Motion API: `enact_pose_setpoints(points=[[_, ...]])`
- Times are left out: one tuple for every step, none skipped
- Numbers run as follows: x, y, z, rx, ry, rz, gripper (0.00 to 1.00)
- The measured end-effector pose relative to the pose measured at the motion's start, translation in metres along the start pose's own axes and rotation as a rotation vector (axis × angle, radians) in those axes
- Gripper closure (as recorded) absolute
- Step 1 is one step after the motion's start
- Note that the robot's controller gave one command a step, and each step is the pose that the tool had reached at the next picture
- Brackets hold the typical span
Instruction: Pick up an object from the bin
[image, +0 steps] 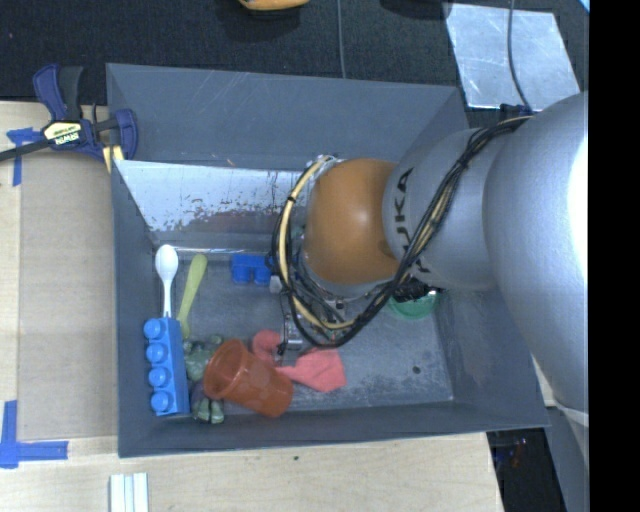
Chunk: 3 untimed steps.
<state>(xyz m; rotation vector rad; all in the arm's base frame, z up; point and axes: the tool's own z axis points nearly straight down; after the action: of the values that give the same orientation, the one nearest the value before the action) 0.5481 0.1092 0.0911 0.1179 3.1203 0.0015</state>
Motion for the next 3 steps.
enact_pose_setpoints(points=[[0.025, -0.025, 0.015, 0.000, -0.003, -0.047, 0.00], [0.037, -0.035, 0.019, -0.003, -0.012, -0.092, 1.00], [0.037, -0.035, 0.019, -0.003, -0.012, -0.092, 1.00]])
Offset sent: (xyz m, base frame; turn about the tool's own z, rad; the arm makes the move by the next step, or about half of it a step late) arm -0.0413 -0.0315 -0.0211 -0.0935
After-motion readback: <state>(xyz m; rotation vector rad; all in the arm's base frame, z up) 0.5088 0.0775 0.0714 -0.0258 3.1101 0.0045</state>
